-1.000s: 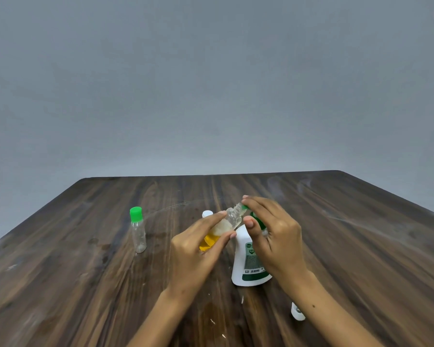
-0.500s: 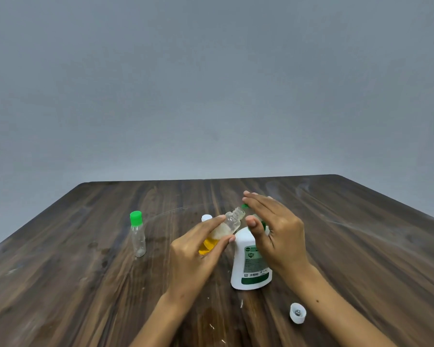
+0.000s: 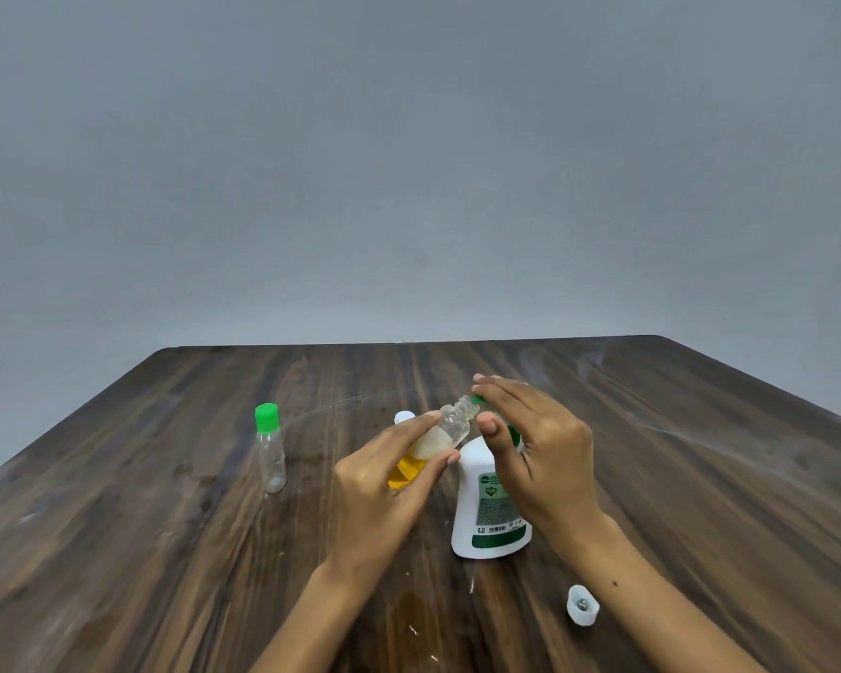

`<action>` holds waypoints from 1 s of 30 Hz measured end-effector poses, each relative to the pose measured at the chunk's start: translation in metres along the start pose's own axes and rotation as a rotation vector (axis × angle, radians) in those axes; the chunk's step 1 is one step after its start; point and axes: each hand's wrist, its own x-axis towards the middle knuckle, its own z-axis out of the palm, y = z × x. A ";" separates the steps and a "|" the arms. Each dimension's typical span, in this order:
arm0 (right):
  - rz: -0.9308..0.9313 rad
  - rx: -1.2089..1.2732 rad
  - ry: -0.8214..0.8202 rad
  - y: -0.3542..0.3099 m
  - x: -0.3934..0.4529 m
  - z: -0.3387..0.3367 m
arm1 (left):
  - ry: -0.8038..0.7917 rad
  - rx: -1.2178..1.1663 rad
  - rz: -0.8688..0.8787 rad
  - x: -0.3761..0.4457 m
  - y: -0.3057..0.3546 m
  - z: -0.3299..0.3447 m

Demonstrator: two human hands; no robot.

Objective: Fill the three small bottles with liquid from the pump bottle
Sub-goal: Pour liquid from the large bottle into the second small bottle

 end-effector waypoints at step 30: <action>0.016 0.009 -0.003 -0.001 0.000 -0.005 | 0.018 0.004 0.008 -0.001 0.001 0.001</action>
